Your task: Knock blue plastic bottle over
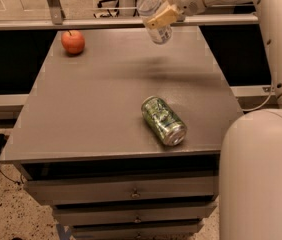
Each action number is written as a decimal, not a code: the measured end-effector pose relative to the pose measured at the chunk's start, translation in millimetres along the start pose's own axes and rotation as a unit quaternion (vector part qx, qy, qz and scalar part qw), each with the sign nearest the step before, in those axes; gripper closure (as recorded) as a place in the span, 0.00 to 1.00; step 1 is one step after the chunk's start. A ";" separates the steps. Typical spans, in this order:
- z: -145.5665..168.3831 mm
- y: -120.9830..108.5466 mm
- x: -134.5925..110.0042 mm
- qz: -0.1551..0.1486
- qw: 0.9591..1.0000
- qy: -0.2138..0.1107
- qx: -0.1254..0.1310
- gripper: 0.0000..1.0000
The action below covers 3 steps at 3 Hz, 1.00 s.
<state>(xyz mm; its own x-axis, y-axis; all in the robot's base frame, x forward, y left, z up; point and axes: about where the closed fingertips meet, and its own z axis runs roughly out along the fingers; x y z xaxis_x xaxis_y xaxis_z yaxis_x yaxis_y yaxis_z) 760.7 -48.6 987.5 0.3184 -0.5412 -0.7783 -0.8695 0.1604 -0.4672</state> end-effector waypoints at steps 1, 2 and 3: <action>10.3 42.1 4.2 -0.053 0.994 0.031 -0.095 1.00; 15.0 91.0 10.5 -0.116 0.970 0.066 -0.203 1.00; 18.1 124.3 10.0 -0.191 0.936 0.099 -0.280 1.00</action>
Offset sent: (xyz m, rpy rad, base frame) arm -0.1453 -0.0059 -0.0917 -0.6384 0.1483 0.7013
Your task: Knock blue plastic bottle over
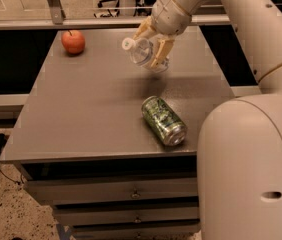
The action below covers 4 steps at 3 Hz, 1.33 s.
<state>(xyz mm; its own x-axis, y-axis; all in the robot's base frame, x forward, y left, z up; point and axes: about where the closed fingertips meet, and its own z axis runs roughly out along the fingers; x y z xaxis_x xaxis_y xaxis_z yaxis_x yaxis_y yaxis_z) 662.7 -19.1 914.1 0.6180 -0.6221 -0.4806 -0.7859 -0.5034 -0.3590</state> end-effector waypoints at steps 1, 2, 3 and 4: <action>13.2 13.1 -14.7 -0.061 0.997 0.030 -0.048 0.83; 26.0 19.7 -31.0 -0.101 0.991 0.041 -0.075 0.59; 37.2 20.8 -44.9 -0.121 0.988 0.041 -0.089 0.37; 46.6 19.3 -55.7 -0.130 0.986 0.037 -0.097 0.13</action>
Offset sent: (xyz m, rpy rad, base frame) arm -0.0805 0.0239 -0.0184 -0.2568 -0.0326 0.3476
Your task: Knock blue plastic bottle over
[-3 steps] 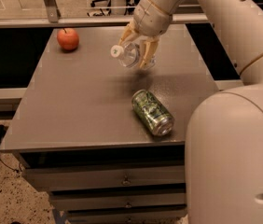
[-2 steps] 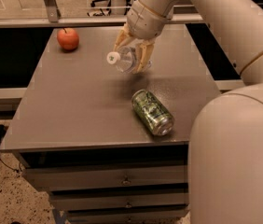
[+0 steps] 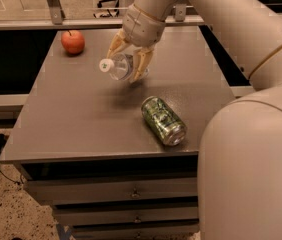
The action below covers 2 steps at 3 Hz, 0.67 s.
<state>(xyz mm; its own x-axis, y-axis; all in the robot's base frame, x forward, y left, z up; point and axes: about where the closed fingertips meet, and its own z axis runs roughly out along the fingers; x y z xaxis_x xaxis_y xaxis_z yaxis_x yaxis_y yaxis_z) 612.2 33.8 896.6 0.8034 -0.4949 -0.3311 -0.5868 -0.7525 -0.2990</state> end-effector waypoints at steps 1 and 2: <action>4.5 -3.8 -6.7 -0.004 1.000 -0.003 -0.004 0.00; 5.5 -4.3 -8.6 -0.003 1.000 -0.005 -0.005 0.00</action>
Offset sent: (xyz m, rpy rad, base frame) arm -0.0259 -0.0010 0.0019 -0.0451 0.0671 0.0412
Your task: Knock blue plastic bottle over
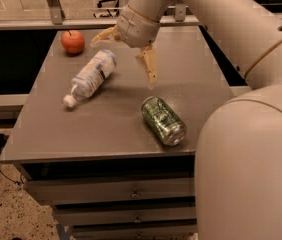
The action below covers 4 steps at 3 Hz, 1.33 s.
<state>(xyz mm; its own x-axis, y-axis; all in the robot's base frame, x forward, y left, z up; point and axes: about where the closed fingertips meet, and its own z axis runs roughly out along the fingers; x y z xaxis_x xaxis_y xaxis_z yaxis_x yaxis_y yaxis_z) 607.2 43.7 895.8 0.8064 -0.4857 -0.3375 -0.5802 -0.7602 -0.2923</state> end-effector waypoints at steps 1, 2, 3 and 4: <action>-1.3 -0.1 1.1 0.012 1.000 -0.009 0.006 0.00; -10.7 5.5 16.1 0.055 0.998 -0.025 0.027 0.00; -22.3 18.1 40.6 0.115 0.991 -0.036 0.054 0.00; -32.7 36.1 65.4 0.171 0.982 -0.036 0.073 0.00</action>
Offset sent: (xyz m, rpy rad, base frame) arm 0.0126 -0.0567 0.0104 0.0846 0.1706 -0.2036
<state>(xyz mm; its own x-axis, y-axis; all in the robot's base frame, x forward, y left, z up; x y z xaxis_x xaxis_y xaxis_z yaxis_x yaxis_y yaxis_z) 642.8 -29.6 892.5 0.5548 -0.6653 -0.4996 -0.8298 -0.4856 -0.2749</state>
